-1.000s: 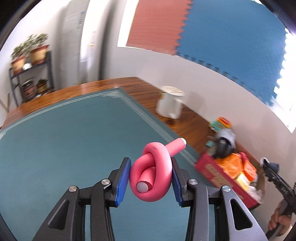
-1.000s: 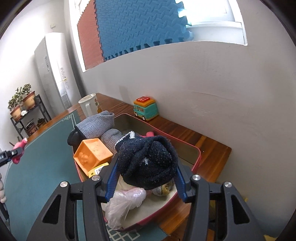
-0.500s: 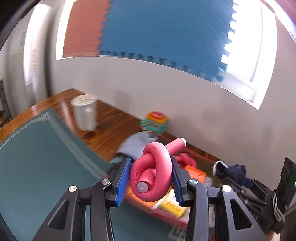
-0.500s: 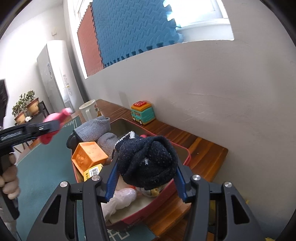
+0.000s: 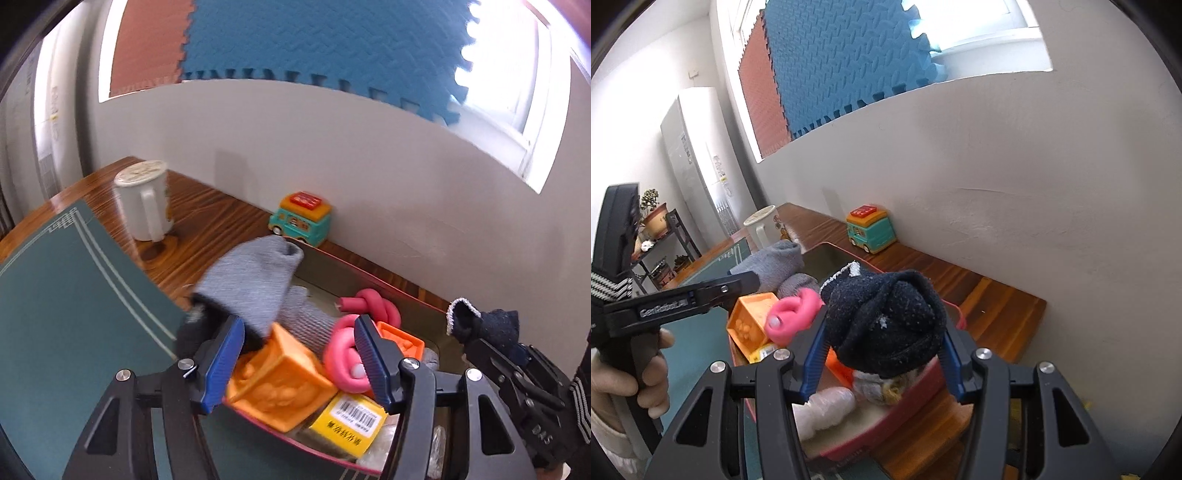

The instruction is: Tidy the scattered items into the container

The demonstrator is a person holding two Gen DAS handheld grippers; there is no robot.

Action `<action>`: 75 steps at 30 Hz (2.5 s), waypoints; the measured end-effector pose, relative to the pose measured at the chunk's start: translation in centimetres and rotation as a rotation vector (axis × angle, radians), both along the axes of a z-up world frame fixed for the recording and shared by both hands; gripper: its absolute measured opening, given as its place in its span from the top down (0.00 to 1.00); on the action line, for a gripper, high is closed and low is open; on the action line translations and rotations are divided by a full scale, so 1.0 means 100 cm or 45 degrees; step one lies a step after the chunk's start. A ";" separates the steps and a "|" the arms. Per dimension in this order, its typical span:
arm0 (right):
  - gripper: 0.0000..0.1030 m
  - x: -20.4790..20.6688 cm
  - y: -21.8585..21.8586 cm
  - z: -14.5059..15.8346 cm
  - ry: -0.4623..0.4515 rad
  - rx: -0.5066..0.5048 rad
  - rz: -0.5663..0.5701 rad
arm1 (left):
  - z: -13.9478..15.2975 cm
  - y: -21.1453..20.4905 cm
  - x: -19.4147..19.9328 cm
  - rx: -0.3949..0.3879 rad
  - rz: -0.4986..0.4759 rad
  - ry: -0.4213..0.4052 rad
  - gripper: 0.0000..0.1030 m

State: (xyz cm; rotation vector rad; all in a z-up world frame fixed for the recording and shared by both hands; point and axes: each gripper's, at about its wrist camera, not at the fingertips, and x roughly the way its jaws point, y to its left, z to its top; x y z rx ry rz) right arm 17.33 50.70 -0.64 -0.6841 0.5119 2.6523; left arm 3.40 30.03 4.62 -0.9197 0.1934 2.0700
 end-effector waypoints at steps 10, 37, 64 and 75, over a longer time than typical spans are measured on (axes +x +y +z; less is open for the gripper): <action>0.43 -0.069 -0.008 0.025 -0.017 0.028 0.136 | 0.005 -0.043 -0.006 0.021 0.090 0.013 0.38; 0.21 -0.051 -0.008 0.036 -0.126 0.036 0.119 | -0.007 -0.075 0.009 -0.043 0.174 0.011 0.34; 0.19 0.057 -0.059 0.007 -0.257 0.093 0.123 | 0.016 -0.081 0.071 -0.070 0.228 0.120 0.03; 0.17 0.064 -0.066 0.007 -0.254 0.091 0.127 | 0.011 -0.070 0.089 -0.121 0.162 0.136 0.01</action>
